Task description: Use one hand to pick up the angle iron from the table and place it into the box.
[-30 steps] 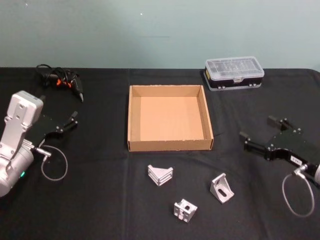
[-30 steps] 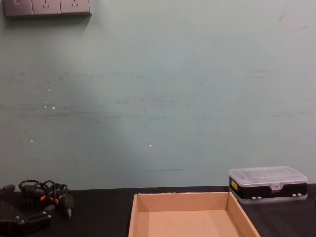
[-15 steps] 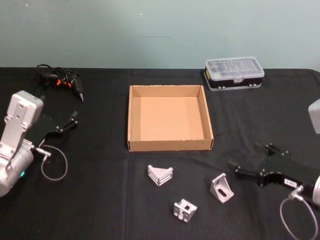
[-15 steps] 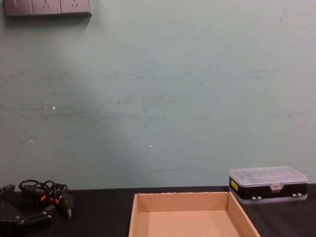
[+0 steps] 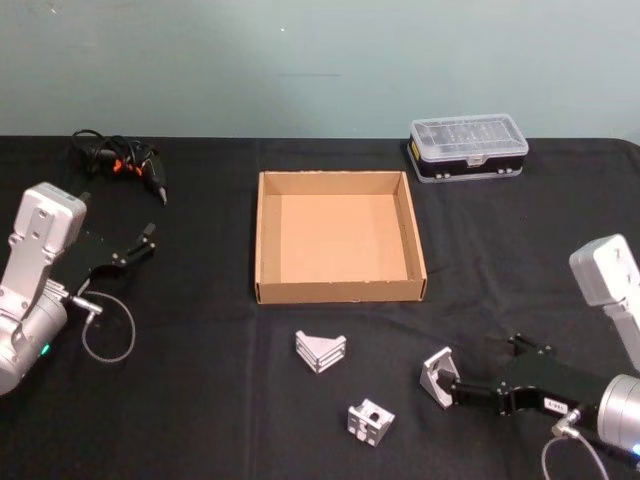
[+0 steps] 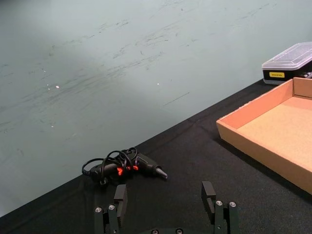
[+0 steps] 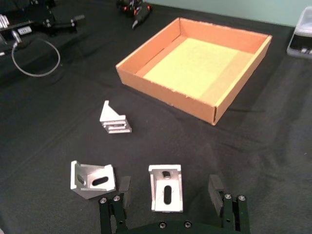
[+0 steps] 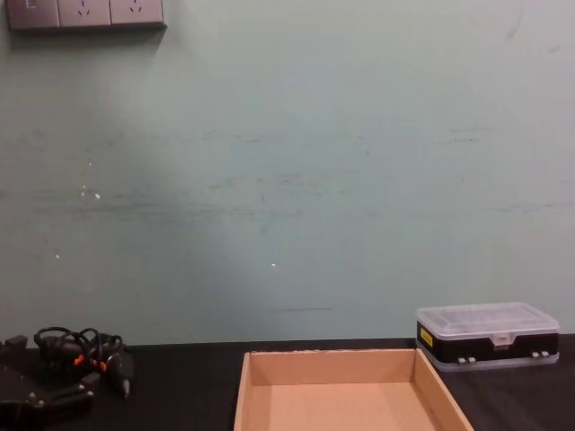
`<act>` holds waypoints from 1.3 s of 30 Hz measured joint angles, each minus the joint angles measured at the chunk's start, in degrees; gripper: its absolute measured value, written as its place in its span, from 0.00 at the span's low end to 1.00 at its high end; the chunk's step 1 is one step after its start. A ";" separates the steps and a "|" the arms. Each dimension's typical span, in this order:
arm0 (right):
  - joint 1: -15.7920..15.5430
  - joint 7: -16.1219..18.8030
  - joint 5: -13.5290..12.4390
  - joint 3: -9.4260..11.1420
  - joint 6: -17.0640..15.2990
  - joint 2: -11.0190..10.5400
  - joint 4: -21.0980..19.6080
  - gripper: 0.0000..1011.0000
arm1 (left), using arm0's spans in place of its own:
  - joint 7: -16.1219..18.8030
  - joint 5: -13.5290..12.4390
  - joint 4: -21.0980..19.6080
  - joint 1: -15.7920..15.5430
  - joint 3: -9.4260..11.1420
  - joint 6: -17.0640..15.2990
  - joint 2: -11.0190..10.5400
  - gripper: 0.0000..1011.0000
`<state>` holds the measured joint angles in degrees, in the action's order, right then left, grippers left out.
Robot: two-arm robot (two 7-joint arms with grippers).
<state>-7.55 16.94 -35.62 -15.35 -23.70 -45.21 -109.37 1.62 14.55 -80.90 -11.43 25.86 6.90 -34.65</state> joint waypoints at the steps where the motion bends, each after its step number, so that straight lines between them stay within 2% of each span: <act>1: 0.14 0.00 0.13 -0.22 -0.06 0.13 0.18 0.99 | 0.00 0.00 0.00 0.00 0.00 0.00 0.00 0.99; 9: 1.62 0.17 1.51 -2.11 -0.47 1.40 1.70 0.99 | 0.00 0.00 0.00 0.00 0.00 0.00 0.00 0.99; 25: 2.10 0.98 2.77 -2.73 -0.22 2.46 2.76 0.99 | 0.00 0.00 0.00 0.00 0.00 0.00 0.00 0.99; 39: 3.74 1.69 4.56 -4.03 -0.15 3.56 4.11 0.99 | 0.00 0.00 0.00 0.00 0.00 0.00 0.00 0.99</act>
<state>-3.81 18.63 -31.06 -19.37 -23.86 -41.65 -105.26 1.62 14.55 -80.90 -11.43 25.86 6.91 -34.65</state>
